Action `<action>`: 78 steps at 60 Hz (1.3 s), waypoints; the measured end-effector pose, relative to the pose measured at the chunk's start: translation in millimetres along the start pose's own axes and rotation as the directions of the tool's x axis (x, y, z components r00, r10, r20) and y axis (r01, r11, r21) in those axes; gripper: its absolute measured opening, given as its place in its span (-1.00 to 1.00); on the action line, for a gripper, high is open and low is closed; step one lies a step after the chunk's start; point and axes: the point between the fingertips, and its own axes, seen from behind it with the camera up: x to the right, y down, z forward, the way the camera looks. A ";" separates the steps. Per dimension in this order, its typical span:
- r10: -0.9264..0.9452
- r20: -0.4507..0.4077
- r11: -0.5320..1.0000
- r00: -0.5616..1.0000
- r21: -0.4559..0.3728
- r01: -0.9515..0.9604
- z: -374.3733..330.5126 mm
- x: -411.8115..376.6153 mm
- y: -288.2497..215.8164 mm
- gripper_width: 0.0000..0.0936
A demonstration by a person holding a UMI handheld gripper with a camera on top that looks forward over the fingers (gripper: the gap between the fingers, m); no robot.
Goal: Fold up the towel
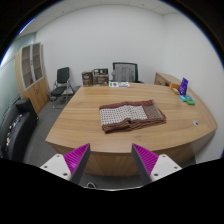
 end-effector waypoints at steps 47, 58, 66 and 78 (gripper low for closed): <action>-0.262 0.018 0.960 0.965 -0.095 0.262 280.8 -27.6 -64.2 -0.87; -0.167 0.175 0.980 0.970 -0.079 0.183 255.8 -65.2 -92.6 -0.90; -0.006 0.338 1.000 0.941 -0.023 0.015 211.2 -85.8 -154.2 -0.89; 0.126 0.337 0.990 0.933 0.012 -0.138 203.2 -9.7 -193.9 -0.90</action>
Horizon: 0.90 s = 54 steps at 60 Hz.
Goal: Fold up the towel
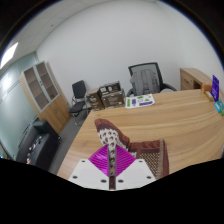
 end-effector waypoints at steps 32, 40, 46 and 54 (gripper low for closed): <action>-0.122 -0.273 0.989 0.954 -0.114 0.094 -29.5 165.2 32.8 0.82; -0.155 -0.261 0.987 0.953 -0.069 0.142 -67.7 131.5 20.6 0.83; -0.197 -0.263 0.980 0.944 -0.038 0.194 -103.6 100.7 13.5 0.82; -0.228 -0.295 0.970 0.928 0.017 0.243 -159.0 63.5 14.0 0.83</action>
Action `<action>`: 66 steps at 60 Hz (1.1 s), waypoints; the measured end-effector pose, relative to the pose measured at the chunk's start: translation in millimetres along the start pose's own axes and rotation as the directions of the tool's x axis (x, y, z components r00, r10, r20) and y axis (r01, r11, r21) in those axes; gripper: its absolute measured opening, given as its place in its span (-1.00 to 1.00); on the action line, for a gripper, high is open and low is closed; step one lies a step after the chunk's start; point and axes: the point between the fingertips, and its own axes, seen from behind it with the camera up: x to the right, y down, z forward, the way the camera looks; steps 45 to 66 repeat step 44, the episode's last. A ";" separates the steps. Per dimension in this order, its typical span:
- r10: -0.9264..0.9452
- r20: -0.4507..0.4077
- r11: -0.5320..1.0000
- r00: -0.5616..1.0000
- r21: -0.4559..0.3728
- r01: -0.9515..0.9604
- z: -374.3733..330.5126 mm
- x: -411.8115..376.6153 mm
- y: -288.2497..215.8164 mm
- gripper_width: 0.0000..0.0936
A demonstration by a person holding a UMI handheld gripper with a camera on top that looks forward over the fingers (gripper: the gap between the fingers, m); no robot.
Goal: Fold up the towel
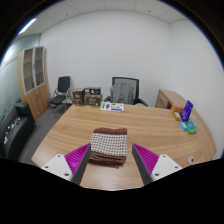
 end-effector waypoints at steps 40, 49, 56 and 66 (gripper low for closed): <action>-0.003 -0.084 0.998 0.996 0.069 0.009 -202.4 -55.0 35.1 0.83; 0.002 -0.085 0.997 0.996 0.075 0.004 -206.5 -55.7 34.0 0.83; 0.002 -0.085 0.997 0.996 0.075 0.004 -206.5 -55.7 34.0 0.83; 0.002 -0.085 0.997 0.996 0.075 0.004 -206.5 -55.7 34.0 0.83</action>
